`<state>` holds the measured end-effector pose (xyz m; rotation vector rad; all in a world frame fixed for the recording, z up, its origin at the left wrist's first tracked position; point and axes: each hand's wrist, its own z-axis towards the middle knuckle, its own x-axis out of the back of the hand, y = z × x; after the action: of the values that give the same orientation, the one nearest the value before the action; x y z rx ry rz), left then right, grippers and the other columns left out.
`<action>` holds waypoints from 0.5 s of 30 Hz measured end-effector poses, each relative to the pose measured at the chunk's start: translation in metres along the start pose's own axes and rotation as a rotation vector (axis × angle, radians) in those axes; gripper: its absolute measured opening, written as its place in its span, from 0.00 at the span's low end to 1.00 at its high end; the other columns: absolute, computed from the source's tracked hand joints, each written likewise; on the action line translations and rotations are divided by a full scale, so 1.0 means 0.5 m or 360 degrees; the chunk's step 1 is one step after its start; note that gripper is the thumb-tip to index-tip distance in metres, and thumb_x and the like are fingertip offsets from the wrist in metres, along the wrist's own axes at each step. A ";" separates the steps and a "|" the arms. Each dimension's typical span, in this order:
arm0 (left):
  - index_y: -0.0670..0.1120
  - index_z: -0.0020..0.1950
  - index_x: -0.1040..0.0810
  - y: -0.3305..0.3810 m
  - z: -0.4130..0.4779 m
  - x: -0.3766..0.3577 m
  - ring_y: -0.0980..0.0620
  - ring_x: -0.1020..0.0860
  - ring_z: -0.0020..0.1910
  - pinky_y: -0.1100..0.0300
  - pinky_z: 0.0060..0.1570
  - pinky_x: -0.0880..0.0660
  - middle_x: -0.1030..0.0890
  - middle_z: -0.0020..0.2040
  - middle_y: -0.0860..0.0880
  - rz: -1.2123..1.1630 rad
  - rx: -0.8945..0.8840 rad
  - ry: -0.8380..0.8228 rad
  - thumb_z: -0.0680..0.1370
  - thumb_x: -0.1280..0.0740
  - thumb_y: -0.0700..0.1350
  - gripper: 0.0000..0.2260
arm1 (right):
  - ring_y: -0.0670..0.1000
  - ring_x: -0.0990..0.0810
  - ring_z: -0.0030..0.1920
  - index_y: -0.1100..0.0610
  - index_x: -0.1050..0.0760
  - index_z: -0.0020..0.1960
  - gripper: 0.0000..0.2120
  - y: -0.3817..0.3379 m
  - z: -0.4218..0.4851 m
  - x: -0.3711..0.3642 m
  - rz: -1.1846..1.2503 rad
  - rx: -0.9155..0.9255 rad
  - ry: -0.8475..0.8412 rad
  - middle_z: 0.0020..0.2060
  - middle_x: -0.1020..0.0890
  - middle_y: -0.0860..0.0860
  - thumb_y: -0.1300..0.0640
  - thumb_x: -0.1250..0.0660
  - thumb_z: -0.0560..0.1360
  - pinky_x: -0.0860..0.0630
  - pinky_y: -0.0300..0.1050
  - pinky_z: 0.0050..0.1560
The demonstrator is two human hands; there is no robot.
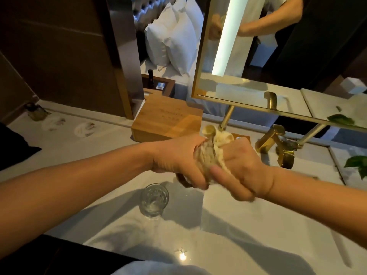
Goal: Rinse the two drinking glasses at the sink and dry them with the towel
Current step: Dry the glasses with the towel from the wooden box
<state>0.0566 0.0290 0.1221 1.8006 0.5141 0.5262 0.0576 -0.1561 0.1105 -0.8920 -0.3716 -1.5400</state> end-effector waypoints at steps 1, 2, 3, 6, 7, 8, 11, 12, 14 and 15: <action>0.46 0.51 0.23 0.007 -0.003 -0.004 0.53 0.19 0.41 0.61 0.39 0.22 0.19 0.42 0.51 0.0089 -0.0022 0.0197 0.64 0.23 0.32 0.20 | 0.56 0.26 0.24 0.62 0.23 0.30 0.26 -0.009 0.001 -0.010 0.0098 -0.0279 0.0155 0.24 0.24 0.56 0.56 0.45 0.83 0.29 0.49 0.29; 0.48 0.53 0.24 0.008 -0.002 -0.006 0.54 0.20 0.41 0.64 0.38 0.22 0.19 0.43 0.53 0.0327 -0.0049 0.0413 0.65 0.21 0.35 0.21 | 0.56 0.25 0.25 0.62 0.23 0.30 0.24 -0.027 0.011 -0.022 0.0323 -0.0686 0.0352 0.24 0.24 0.55 0.57 0.43 0.82 0.29 0.47 0.29; 0.50 0.56 0.25 0.007 -0.001 -0.009 0.55 0.20 0.43 0.64 0.38 0.22 0.20 0.45 0.54 0.0736 -0.0084 0.0647 0.66 0.20 0.40 0.24 | 0.53 0.26 0.26 0.59 0.24 0.30 0.23 -0.043 0.028 -0.041 0.0634 -0.1122 0.0627 0.24 0.24 0.52 0.57 0.41 0.82 0.31 0.47 0.30; 0.48 0.64 0.26 -0.038 0.006 -0.020 0.51 0.20 0.47 0.57 0.42 0.21 0.18 0.51 0.50 0.1801 -0.0347 0.1123 0.66 0.20 0.55 0.30 | 0.52 0.22 0.35 0.55 0.25 0.32 0.17 -0.038 0.063 -0.096 0.1375 -0.2356 0.1179 0.28 0.23 0.49 0.57 0.37 0.80 0.26 0.51 0.40; 0.45 0.63 0.25 -0.059 0.007 -0.022 0.48 0.19 0.46 0.54 0.41 0.21 0.18 0.51 0.48 0.1942 -0.0408 0.1198 0.66 0.20 0.56 0.30 | 0.55 0.20 0.39 0.55 0.24 0.35 0.13 -0.020 0.071 -0.107 0.1487 -0.2558 0.1158 0.30 0.21 0.51 0.57 0.37 0.78 0.23 0.53 0.45; 0.43 0.62 0.24 -0.076 0.006 -0.023 0.46 0.19 0.45 0.51 0.39 0.20 0.18 0.50 0.46 0.2029 -0.0454 0.1262 0.66 0.21 0.56 0.30 | 0.59 0.18 0.43 0.55 0.22 0.37 0.10 -0.009 0.079 -0.111 0.1534 -0.2649 0.1131 0.33 0.20 0.53 0.57 0.37 0.76 0.21 0.57 0.49; 0.41 0.63 0.25 -0.105 0.005 -0.016 0.44 0.20 0.43 0.48 0.37 0.21 0.18 0.49 0.44 0.2097 -0.0485 0.1308 0.67 0.22 0.55 0.30 | 0.61 0.16 0.46 0.57 0.21 0.40 0.09 0.001 0.081 -0.124 0.1500 -0.2683 0.1029 0.35 0.19 0.56 0.57 0.38 0.75 0.20 0.58 0.51; 0.41 0.63 0.25 -0.110 0.006 -0.016 0.44 0.20 0.43 0.49 0.37 0.21 0.18 0.49 0.44 0.2089 -0.0469 0.1337 0.67 0.22 0.55 0.31 | 0.58 0.17 0.43 0.57 0.22 0.41 0.11 0.002 0.076 -0.128 0.1499 -0.2597 0.0968 0.35 0.20 0.54 0.56 0.39 0.78 0.21 0.54 0.47; 0.42 0.64 0.26 -0.112 0.005 -0.014 0.45 0.19 0.44 0.48 0.40 0.19 0.18 0.50 0.45 0.1885 -0.0436 0.1413 0.67 0.20 0.52 0.31 | 0.49 0.22 0.34 0.55 0.23 0.36 0.19 -0.001 0.068 -0.131 0.1152 -0.2027 0.0860 0.29 0.22 0.49 0.52 0.42 0.83 0.26 0.47 0.37; 0.43 0.64 0.27 -0.108 0.002 -0.009 0.46 0.19 0.45 0.47 0.42 0.19 0.18 0.51 0.46 0.1660 -0.0426 0.1450 0.66 0.19 0.48 0.31 | 0.46 0.25 0.30 0.54 0.26 0.33 0.23 -0.003 0.059 -0.126 0.0855 -0.1567 0.0714 0.26 0.25 0.45 0.49 0.44 0.84 0.30 0.46 0.33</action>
<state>0.0492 0.0402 0.0695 1.3751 0.0210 2.0649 0.0620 -0.0916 0.0846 -1.2008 0.9648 -1.3157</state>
